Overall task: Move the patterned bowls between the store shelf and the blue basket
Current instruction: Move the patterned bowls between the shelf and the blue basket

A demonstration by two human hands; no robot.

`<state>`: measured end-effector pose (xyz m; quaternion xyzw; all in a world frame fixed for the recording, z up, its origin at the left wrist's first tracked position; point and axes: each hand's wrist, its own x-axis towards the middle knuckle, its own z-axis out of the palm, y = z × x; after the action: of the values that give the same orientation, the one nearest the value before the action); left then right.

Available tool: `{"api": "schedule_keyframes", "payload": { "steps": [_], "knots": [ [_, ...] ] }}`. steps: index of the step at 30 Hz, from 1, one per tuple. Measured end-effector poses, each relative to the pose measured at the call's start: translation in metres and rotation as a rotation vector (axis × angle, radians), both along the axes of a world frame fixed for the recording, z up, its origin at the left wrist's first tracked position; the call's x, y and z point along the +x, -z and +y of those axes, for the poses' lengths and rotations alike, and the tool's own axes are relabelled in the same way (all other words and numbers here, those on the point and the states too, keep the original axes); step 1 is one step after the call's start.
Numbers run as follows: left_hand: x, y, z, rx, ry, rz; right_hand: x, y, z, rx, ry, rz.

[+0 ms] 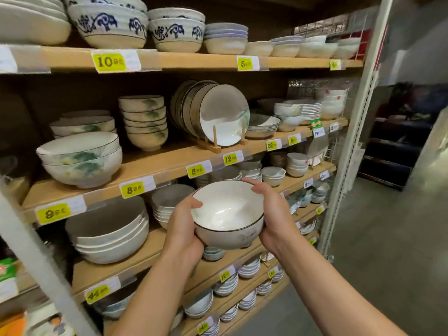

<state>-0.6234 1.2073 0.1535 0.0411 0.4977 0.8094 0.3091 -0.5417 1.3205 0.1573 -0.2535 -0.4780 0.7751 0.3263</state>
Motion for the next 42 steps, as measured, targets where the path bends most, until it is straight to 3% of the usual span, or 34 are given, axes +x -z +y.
{"api": "schedule_keyframes", "payload": {
  "steps": [17, 26, 33, 42],
  "knots": [
    [-0.154, -0.046, 0.043, 0.019, -0.232, 0.151, -0.181, -0.050, 0.061, -0.037, -0.199, 0.043],
    [-0.213, -0.044, 0.057, -0.119, -0.499, 0.421, -0.273, -0.045, 0.062, -0.160, -0.209, 0.034],
    [-0.223, -0.022, 0.071, -0.198, -0.618, 0.435, -0.309, -0.032, 0.051, -0.054, -0.208, 0.071],
    [-0.240, -0.025, 0.067, -0.221, -0.655, 0.416, -0.326, -0.026, 0.088, 0.097, -0.483, -0.012]
  ]
}}
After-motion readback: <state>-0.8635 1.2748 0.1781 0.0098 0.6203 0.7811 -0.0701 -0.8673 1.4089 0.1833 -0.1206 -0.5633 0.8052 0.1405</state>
